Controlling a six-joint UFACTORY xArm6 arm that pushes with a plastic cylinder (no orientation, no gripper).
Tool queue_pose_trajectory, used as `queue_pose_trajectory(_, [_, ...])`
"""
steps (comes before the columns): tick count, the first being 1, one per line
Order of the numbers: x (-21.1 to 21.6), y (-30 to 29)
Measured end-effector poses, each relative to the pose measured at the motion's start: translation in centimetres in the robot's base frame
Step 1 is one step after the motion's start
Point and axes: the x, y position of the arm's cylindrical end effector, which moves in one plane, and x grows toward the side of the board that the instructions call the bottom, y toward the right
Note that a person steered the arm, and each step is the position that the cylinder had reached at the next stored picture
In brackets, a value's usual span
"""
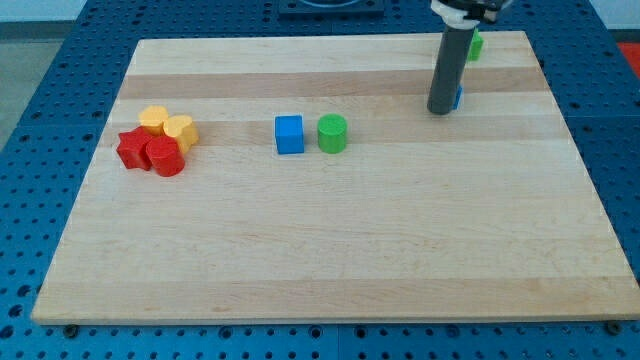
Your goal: Move blue triangle closer to the green star
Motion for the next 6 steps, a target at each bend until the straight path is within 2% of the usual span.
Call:
queue_pose_trajectory(2, [-4.5, 0.2])
queue_pose_trajectory(6, [-5.7, 5.3])
